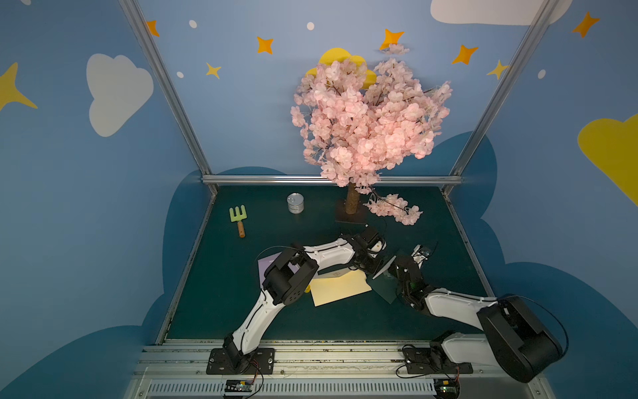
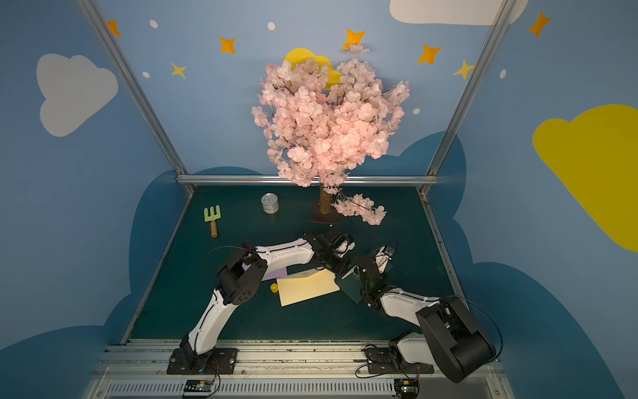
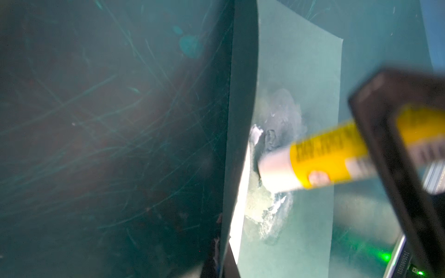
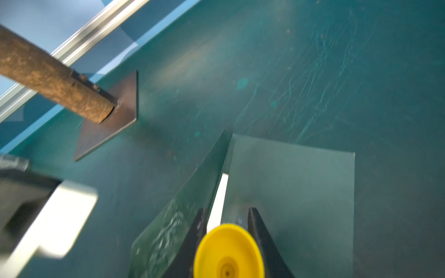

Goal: Seal the envelope with a glue stick
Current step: Apply the envelope at the center of the board.

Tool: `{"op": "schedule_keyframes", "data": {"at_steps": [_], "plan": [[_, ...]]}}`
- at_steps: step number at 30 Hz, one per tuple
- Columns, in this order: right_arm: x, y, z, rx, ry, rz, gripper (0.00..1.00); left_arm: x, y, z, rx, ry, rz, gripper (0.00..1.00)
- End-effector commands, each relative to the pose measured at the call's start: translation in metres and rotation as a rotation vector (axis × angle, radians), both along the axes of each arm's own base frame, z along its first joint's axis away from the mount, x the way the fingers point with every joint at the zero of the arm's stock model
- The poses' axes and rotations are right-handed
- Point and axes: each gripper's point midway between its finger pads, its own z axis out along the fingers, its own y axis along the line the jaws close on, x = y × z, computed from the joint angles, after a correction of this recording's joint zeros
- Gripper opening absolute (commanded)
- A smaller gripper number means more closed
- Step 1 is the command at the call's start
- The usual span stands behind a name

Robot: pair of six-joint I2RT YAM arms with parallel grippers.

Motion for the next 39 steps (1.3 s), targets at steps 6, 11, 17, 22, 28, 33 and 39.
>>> {"op": "schedule_keyframes", "data": {"at_steps": [6, 11, 17, 22, 28, 33, 39], "plan": [[-0.011, -0.016, 0.065, 0.005, -0.119, 0.005, 0.0, 0.006, 0.013, -0.014, 0.097, 0.001, 0.066, 0.03], [-0.019, -0.039, 0.101, -0.002, -0.17, -0.024, 0.0, 0.009, 0.015, -0.01, 0.108, 0.013, 0.144, 0.03], [-0.031, -0.056, 0.107, 0.008, -0.181, -0.053, 0.0, 0.001, 0.01, -0.008, 0.123, 0.096, 0.285, 0.03], [-0.035, -0.055, 0.104, 0.048, -0.172, -0.037, 0.0, -0.012, 0.002, 0.0, 0.161, 0.12, 0.353, 0.03], [-0.04, -0.051, 0.101, 0.091, -0.174, -0.006, 0.0, -0.022, -0.003, -0.009, 0.226, 0.118, 0.368, 0.03], [-0.048, -0.056, 0.103, 0.098, -0.19, 0.002, 0.0, -0.033, 0.001, -0.023, 0.259, 0.152, 0.35, 0.24], [-0.054, -0.063, 0.102, 0.097, -0.192, -0.012, 0.0, -0.035, -0.003, 0.006, 0.175, 0.122, 0.306, 0.53]]}}
